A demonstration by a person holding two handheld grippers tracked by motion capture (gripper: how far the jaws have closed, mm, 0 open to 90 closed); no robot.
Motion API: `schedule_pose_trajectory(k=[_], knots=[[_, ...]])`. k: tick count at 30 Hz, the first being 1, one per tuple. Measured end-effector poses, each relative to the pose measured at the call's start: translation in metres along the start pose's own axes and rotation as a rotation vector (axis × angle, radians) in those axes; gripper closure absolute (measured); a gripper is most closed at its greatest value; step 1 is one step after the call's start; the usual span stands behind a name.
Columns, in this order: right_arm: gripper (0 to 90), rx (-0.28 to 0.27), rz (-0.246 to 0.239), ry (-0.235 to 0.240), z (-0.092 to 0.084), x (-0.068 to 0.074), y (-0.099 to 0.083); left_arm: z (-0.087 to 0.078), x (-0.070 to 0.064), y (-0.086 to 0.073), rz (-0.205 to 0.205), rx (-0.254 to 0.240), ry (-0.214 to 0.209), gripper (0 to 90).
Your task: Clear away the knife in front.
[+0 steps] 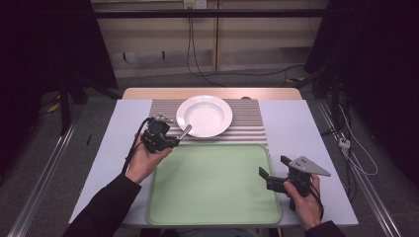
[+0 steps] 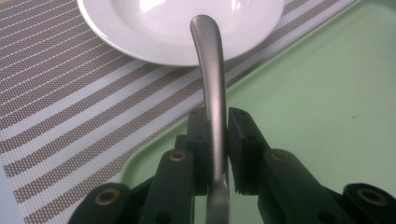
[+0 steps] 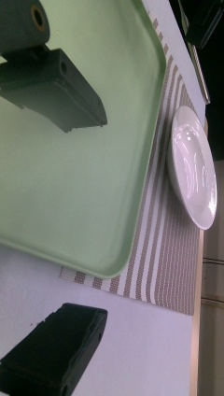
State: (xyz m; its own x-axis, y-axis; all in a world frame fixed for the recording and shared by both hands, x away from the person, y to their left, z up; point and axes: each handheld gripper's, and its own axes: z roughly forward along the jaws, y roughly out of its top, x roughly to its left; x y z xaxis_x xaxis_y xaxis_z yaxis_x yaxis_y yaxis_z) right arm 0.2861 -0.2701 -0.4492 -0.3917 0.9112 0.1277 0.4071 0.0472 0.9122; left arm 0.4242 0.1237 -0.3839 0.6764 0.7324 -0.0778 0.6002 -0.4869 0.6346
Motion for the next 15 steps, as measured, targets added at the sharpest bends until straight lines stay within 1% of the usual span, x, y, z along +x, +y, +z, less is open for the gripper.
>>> schedule_pose_trajectory(k=[2,3,4,7,9,13,15], knots=[[7.0,0.001,0.001,0.002,0.001,0.001,0.000,0.001,-0.003,-0.002,0.001,0.003,-0.007,79.7],[7.0,0.002,-0.001,0.004,0.001,0.001,0.000,0.001,-0.004,-0.003,0.009,0.008,-0.004,79.8],[7.0,0.004,-0.006,0.005,0.001,0.001,0.000,0.002,-0.006,-0.004,0.002,0.011,-0.009,79.7],[7.0,0.003,-0.009,0.005,0.001,0.001,0.000,0.004,-0.009,-0.009,0.005,0.022,-0.014,79.7],[7.0,0.003,-0.007,0.004,0.001,0.001,0.000,0.006,-0.012,-0.012,-0.001,0.030,-0.022,79.7],[7.1,0.002,-0.003,0.003,0.000,0.001,0.000,0.003,-0.021,-0.016,0.019,0.048,-0.028,79.7],[7.1,0.002,-0.004,0.002,0.000,0.001,0.000,0.002,-0.025,-0.018,0.035,0.055,-0.020,79.7]])
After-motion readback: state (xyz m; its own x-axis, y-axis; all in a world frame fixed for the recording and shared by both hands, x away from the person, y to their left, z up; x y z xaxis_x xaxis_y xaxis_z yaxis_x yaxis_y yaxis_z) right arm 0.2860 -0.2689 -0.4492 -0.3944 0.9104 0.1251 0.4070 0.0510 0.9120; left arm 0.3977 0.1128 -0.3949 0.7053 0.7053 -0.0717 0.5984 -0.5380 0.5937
